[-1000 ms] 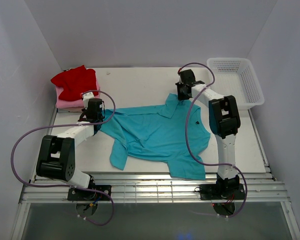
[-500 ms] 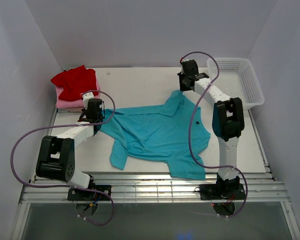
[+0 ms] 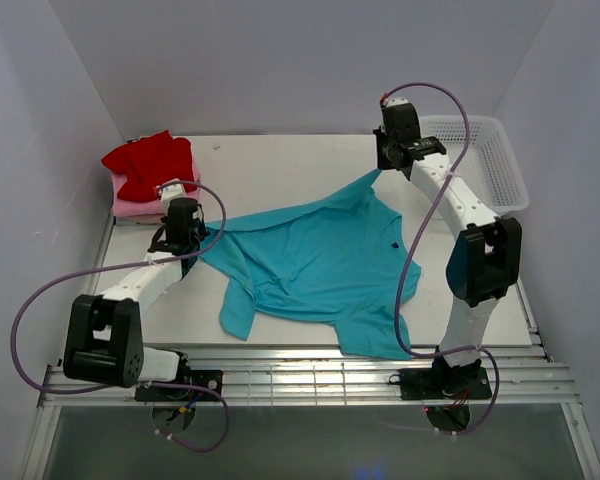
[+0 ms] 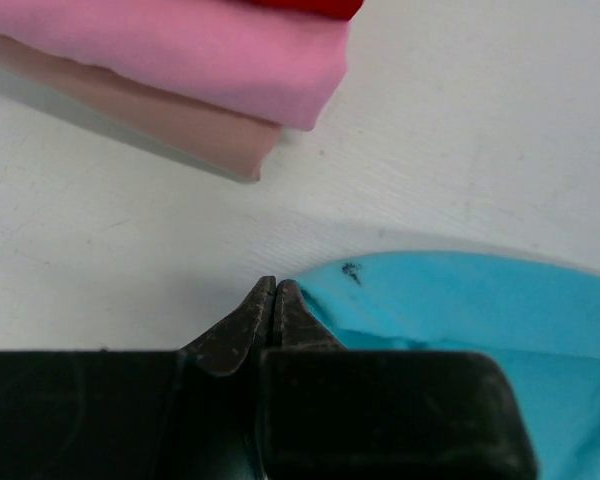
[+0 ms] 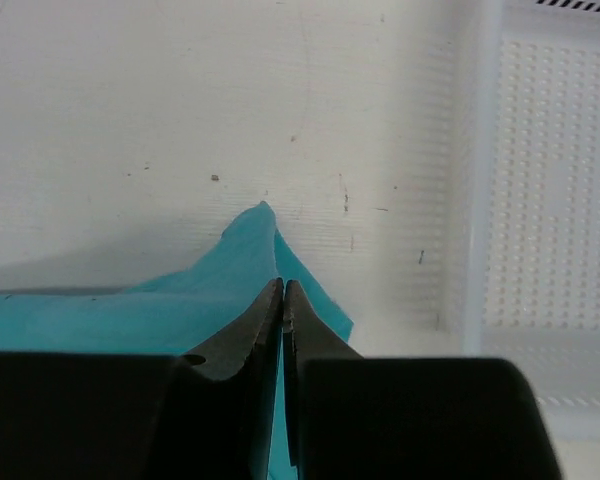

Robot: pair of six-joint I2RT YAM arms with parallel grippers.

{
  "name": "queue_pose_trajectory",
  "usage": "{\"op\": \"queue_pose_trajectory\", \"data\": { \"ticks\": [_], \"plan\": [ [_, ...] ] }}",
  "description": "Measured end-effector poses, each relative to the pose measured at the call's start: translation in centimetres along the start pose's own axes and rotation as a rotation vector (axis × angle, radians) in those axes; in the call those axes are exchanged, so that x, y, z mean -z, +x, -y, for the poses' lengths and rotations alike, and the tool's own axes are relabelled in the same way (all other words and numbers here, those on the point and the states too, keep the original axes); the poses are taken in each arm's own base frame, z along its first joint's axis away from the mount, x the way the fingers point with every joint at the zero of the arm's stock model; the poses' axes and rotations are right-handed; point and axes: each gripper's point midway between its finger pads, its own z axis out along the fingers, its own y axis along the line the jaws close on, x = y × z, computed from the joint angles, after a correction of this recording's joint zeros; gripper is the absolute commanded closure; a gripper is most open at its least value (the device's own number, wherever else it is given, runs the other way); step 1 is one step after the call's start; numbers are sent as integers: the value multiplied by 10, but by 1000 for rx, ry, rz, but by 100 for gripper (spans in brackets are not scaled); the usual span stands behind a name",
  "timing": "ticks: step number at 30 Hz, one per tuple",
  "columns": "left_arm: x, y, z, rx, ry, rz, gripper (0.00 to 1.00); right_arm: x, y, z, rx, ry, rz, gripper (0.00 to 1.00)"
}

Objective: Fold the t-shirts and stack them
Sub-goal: Flatten the tshirt out

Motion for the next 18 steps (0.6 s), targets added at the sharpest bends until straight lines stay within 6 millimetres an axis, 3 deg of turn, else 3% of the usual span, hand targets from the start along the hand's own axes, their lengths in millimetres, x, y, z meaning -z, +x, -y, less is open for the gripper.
{"op": "queue_pose_trajectory", "data": {
  "ticks": [5, 10, 13, 18],
  "plan": [
    [38, -38, 28, 57, 163, 100, 94, 71, -23, 21, -24, 30, 91, 92],
    [94, -70, 71, 44, 351, 159, 95, 178, -69, 44, -89, 17, 305, 92],
    [143, -102, 92, 40, 476, 198, 96, 248, -86, 58, -134, 2, 433, 92],
    [230, -164, 88, 75, 634, 317, 98, 357, -102, 73, -184, -69, 637, 92]
  ]
}}
